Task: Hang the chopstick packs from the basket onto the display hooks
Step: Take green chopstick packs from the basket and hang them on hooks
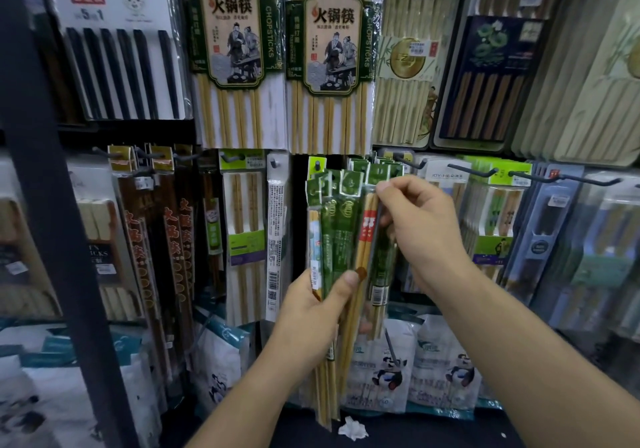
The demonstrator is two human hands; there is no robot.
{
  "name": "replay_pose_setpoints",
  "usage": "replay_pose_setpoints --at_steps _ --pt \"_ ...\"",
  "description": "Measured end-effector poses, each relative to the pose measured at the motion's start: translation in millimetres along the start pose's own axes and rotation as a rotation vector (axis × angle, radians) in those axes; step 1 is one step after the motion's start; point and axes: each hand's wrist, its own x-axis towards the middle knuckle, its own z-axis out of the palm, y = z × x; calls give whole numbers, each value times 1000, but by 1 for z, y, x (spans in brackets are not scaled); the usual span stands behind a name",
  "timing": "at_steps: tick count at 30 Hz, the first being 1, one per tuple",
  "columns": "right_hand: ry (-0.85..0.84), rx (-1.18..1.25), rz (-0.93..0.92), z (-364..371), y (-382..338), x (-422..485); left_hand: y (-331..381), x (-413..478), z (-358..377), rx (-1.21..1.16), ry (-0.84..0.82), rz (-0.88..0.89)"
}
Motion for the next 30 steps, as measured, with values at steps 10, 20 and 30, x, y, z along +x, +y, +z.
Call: replay_pose_setpoints --at_steps 10,20,30 --pt "153 -45 27 -10 10 24 -1 5 -8 7 32 -13" --pt "175 -56 33 -11 12 28 2 2 -7 70 7 11" --pt "198 -129 7 -9 16 31 3 2 -7 70 20 23"
